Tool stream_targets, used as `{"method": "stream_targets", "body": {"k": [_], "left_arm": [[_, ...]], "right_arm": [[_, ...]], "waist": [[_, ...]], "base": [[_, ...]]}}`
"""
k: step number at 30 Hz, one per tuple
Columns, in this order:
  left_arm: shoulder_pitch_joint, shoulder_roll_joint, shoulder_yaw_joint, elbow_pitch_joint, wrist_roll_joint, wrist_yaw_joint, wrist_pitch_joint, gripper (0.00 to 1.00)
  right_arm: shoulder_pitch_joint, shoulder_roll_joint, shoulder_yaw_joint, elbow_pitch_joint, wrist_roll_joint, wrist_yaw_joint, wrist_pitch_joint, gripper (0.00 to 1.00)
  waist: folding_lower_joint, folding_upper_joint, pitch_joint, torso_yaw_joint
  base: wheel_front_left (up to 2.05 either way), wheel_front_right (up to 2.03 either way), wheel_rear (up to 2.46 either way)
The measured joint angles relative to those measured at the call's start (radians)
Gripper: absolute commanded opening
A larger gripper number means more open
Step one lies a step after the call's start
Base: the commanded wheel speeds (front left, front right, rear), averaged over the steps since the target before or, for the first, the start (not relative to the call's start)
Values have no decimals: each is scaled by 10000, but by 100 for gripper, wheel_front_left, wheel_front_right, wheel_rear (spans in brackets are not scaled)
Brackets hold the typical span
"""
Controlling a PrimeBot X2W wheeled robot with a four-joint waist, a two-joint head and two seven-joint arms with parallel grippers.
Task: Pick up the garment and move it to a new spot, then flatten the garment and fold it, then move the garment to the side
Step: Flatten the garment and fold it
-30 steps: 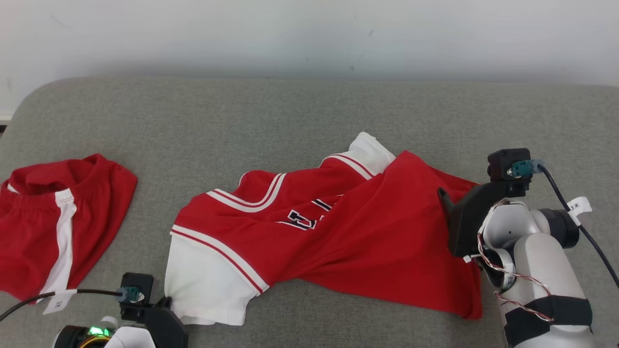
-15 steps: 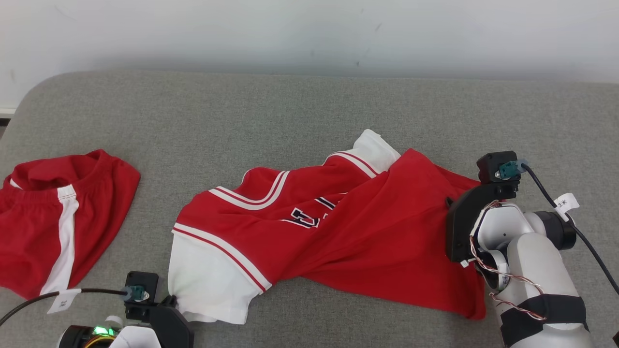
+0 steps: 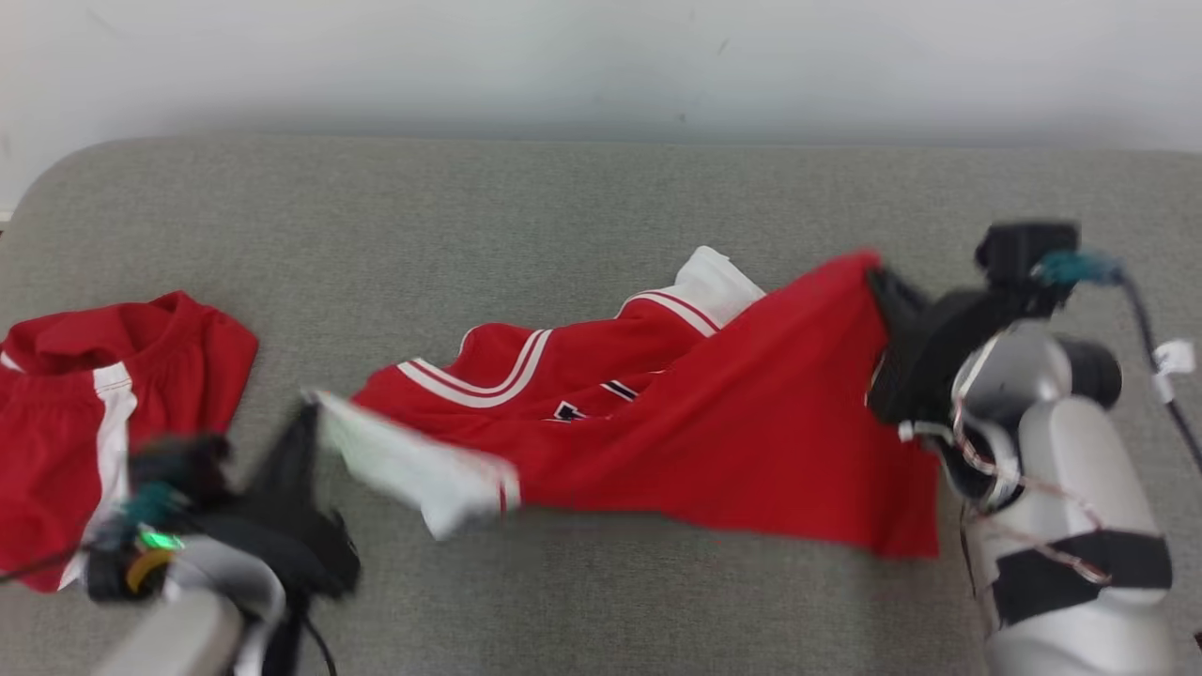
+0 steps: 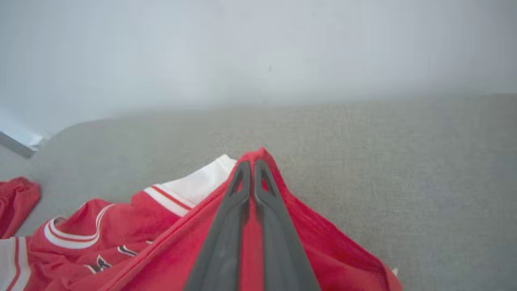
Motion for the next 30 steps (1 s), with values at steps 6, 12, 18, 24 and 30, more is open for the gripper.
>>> {"method": "stream_targets", "body": {"k": [6,12,18,24,30], "left_arm": [[-1136,224,1639,-1020,-742,-771,-1321,0],[-2611,301,2941,-1960,-1818,-1024,-1294,0],[-4196,-13,3705,-2445,-2510,-1016,-1187,0],[-4986,-169,3776,-2128,-2963,-777,-644,0],[-5828,-468,3935,-1409,-3187,-165,-428,0]], "right_arm": [[-995,-221,-232,-1024,1425,0,-1051,0],[-1898,-777,-468,-1555,1967,0,-1620,0],[-2992,-1281,-1258,-1931,1816,2,-2775,0],[-3394,-1333,-1425,-1707,1666,2,-2592,0],[-4145,-993,-1011,-974,1682,2,-1948,0]], "waist": [[0,0,-38,-357],[0,0,-91,-782],[0,0,-147,-1200],[0,0,-23,-1592],[0,0,696,-1836]], "base": [[0,0,0],[0,0,0],[0,0,0],[0,0,0],[0,0,0]]}}
